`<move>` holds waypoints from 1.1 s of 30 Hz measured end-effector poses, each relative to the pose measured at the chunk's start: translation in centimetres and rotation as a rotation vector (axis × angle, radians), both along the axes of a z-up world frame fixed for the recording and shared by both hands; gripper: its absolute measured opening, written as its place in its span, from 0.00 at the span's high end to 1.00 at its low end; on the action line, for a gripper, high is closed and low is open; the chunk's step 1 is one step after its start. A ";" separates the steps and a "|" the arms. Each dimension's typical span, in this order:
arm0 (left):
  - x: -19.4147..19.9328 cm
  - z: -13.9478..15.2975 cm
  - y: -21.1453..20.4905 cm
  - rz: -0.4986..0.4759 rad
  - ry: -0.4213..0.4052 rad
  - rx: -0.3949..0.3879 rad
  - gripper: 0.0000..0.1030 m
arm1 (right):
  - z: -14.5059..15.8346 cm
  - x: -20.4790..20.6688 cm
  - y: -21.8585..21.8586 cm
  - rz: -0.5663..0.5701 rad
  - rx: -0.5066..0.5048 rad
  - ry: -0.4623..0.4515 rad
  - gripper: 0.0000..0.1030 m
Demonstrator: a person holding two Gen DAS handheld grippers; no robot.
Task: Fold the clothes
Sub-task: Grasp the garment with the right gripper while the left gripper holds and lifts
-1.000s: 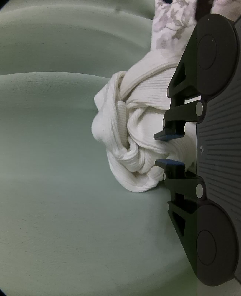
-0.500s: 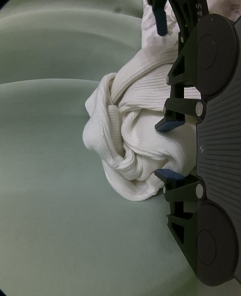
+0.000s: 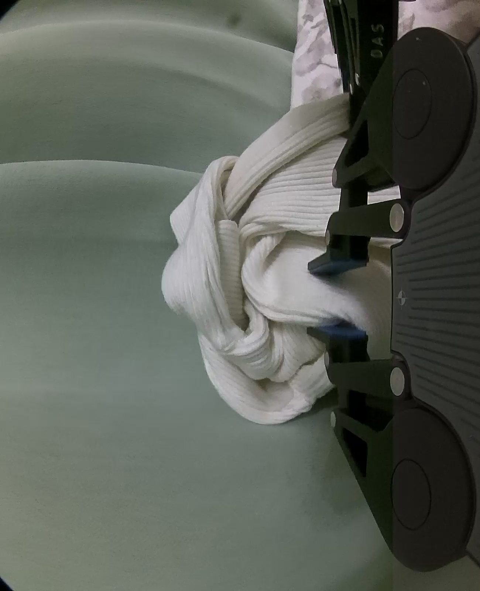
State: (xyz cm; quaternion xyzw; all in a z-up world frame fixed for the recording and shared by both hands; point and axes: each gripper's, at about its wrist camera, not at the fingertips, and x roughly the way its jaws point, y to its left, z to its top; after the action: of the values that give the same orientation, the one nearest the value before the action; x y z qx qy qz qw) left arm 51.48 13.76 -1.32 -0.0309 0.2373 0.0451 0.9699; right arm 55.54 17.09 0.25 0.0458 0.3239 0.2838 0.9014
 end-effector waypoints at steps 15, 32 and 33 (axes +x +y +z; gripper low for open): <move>-5.6 1.7 -4.0 -0.167 -0.035 -0.100 0.93 | 4.0 -4.5 -7.8 -0.009 0.150 -0.087 0.89; -16.5 3.2 -10.9 -0.404 -0.006 -0.193 0.93 | 6.6 -16.9 -20.3 -0.078 0.250 -0.148 0.89; -17.2 3.3 -11.5 -0.418 -0.005 -0.192 0.93 | 6.6 -17.6 -21.2 -0.085 0.256 -0.151 0.89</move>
State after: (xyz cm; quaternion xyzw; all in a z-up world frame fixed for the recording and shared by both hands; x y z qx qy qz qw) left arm 34.31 2.29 1.94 -0.0733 0.2394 -0.1797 0.9513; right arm 37.90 -4.09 6.87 0.1524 0.2140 0.2871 0.9212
